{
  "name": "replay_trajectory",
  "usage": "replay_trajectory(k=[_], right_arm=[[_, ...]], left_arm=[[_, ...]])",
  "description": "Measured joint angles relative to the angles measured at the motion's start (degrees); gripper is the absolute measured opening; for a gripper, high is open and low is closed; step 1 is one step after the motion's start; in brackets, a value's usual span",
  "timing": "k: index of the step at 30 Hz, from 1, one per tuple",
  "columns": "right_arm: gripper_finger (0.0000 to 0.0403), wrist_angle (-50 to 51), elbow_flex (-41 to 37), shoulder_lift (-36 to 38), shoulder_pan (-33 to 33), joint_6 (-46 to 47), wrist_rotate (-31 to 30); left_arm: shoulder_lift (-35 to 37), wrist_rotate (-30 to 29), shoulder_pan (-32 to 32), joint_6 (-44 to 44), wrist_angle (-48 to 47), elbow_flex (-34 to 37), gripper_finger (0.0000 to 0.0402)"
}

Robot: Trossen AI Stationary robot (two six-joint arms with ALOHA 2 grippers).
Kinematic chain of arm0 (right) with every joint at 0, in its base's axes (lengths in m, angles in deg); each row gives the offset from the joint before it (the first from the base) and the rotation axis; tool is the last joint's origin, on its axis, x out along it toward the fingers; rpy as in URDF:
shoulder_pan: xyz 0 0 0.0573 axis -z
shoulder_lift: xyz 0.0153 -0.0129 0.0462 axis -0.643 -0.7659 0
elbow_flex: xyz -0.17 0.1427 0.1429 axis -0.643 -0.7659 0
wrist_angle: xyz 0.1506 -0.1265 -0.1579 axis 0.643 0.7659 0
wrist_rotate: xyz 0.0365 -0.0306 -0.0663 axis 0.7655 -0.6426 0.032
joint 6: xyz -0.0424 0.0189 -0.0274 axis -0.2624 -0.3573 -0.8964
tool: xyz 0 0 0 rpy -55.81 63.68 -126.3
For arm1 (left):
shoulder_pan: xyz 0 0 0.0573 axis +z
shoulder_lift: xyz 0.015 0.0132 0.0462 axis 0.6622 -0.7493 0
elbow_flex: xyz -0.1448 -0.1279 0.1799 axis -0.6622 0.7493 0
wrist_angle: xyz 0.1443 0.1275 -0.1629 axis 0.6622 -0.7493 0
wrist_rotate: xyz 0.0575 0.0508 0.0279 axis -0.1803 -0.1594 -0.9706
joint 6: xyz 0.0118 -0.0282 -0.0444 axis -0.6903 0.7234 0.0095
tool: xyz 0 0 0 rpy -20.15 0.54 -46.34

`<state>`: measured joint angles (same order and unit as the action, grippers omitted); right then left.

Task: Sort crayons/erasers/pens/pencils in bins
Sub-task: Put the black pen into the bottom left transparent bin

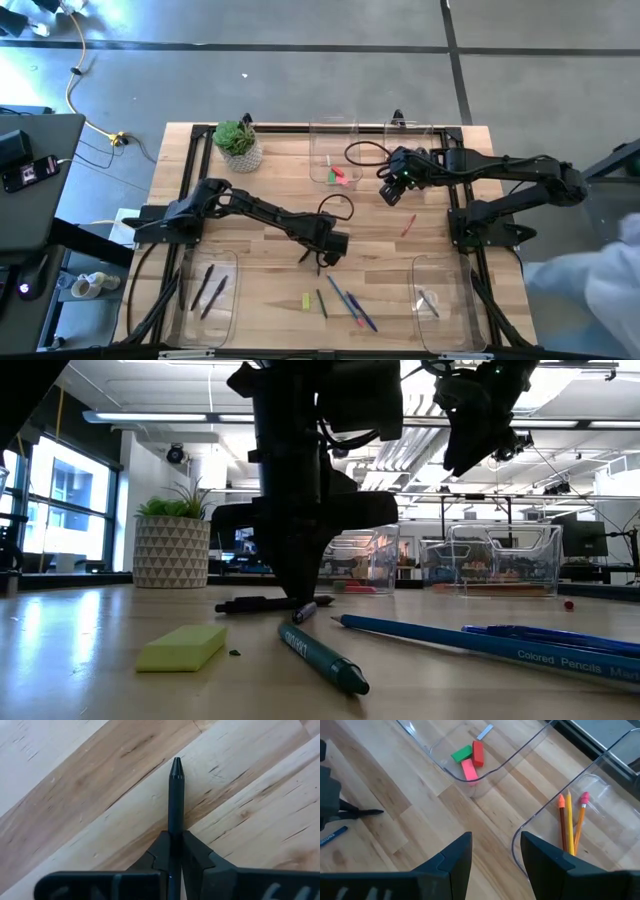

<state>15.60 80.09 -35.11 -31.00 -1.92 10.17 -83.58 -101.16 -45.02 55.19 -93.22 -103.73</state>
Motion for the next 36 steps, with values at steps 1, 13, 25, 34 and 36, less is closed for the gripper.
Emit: replay_trajectory(k=[1,13,25,34,36], right_arm=[[0.0161,0.0,0.0,0.0,0.0,0.0,0.0],[0.0161,0.4,0.0,0.0,0.0,-0.1,0.0],[0.0161,0.4,-0.1,0.0,0.0,-0.1,0.0],[0.0161,0.4,-0.1,0.0,0.0,-0.1,0.0],[0.0161,0.3,-0.1,0.0,0.0,-0.1,0.0]], left_arm=[[0.0,0.1,0.0,-0.3,0.0,0.0,0.0007],[2.8,2.0,-0.8,-1.0,-3.7,0.2,0.0006],[10.3,0.4,-3.7,0.0,-8.0,0.1,0.0006],[18.1,-2.2,-6.9,4.0,-15.7,0.1,0.0006],[19.8,-2.6,-8.1,5.8,-18.5,0.1,0.0005]])
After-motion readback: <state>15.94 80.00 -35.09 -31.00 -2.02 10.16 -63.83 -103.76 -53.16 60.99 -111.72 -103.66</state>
